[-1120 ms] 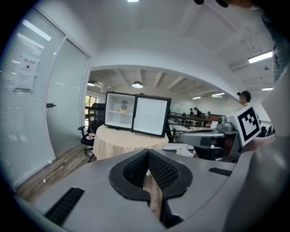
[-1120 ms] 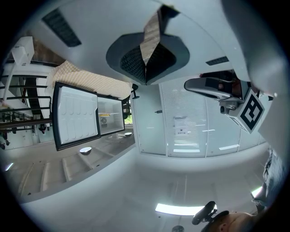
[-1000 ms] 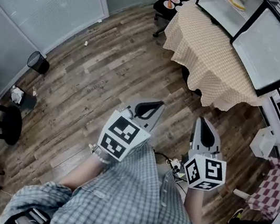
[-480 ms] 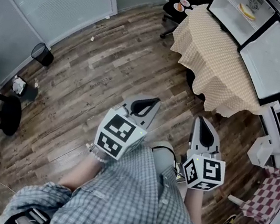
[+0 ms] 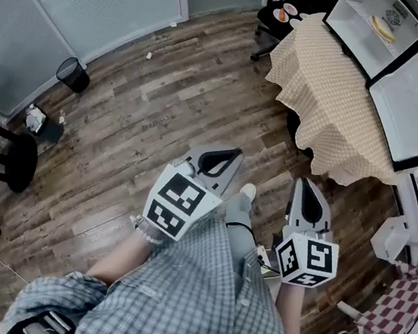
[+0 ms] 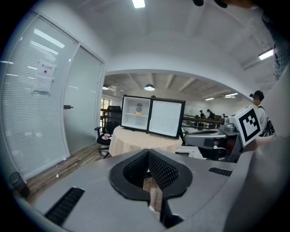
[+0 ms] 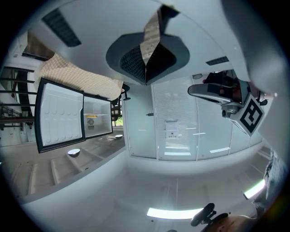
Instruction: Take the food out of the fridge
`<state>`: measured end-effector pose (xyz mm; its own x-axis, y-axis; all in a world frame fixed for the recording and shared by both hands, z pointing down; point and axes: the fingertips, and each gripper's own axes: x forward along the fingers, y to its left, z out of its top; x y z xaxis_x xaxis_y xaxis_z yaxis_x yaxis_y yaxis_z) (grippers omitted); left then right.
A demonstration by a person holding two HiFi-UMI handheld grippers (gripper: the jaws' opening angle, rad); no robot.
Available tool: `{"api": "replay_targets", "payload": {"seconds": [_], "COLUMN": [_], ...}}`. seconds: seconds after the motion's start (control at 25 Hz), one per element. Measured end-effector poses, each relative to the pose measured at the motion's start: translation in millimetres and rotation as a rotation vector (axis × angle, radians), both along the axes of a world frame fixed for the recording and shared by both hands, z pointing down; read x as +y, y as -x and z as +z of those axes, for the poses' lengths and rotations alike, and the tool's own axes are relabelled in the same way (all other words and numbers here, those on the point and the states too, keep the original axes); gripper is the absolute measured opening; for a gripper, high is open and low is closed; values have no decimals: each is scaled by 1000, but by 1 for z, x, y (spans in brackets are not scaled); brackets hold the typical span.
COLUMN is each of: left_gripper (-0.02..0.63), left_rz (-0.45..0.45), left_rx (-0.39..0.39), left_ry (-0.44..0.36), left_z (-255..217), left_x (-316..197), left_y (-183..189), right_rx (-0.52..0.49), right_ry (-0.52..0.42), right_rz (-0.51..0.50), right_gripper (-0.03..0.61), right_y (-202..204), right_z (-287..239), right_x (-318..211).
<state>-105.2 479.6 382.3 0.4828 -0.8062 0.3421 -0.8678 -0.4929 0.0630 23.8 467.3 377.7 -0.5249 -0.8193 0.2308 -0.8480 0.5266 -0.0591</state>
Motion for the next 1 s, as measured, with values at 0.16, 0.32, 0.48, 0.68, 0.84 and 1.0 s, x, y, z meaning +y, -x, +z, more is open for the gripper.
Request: {"api": "replay_targets", "payload": {"seconds": [0.16, 0.32, 0.48, 0.68, 0.84, 1.0], "left_gripper": [6, 6, 6, 6, 6, 6], "left_rz": [-23, -73, -108, -131, -153, -182], "left_rx": [-11, -22, -20, -5, -7, -5], "left_ry": [-13, -25, -12, 13, 3, 0], "left_z": [-3, -6, -3, 0, -7, -12], "left_x": [-16, -40, -64, -96, -128, -161], "left_y": [1, 8, 15, 13, 13, 14], "right_rx": [-6, -10, -17, -2, -3, -7], "right_ry": [8, 20, 26, 46, 41, 37], "right_rz": [-16, -45, -85, -132, -157, -183], "right_gripper": [11, 11, 11, 11, 11, 11], "right_y": [-2, 2, 13, 20, 22, 23], "right_z": [3, 7, 12, 18, 12, 6], "right_x": [-22, -54, -87, -124, -159, -197]}}
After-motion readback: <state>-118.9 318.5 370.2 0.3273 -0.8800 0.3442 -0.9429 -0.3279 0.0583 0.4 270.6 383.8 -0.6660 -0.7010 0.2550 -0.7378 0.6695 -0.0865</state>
